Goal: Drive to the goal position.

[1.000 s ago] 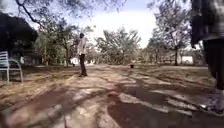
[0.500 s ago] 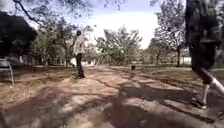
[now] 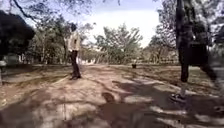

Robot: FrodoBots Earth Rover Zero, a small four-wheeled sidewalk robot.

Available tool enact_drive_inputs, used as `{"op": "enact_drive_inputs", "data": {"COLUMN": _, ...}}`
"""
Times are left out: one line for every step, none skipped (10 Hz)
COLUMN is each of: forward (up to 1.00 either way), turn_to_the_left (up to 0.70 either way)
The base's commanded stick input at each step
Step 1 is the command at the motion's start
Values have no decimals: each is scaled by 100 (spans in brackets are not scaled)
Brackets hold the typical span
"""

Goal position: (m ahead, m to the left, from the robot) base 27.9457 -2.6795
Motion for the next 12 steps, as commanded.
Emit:
{"op": "enact_drive_inputs", "data": {"forward": 85, "turn_to_the_left": 30}}
{"op": "enact_drive_inputs", "data": {"forward": 85, "turn_to_the_left": 22}}
{"op": "enact_drive_inputs", "data": {"forward": 85, "turn_to_the_left": 11}}
{"op": "enact_drive_inputs", "data": {"forward": 85, "turn_to_the_left": 0}}
{"op": "enact_drive_inputs", "data": {"forward": 85, "turn_to_the_left": 0}}
{"op": "enact_drive_inputs", "data": {"forward": 85, "turn_to_the_left": 0}}
{"op": "enact_drive_inputs", "data": {"forward": 85, "turn_to_the_left": 0}}
{"op": "enact_drive_inputs", "data": {"forward": 85, "turn_to_the_left": 0}}
{"op": "enact_drive_inputs", "data": {"forward": 85, "turn_to_the_left": 0}}
{"op": "enact_drive_inputs", "data": {"forward": 85, "turn_to_the_left": 0}}
{"op": "enact_drive_inputs", "data": {"forward": 85, "turn_to_the_left": 0}}
{"op": "enact_drive_inputs", "data": {"forward": 85, "turn_to_the_left": 0}}
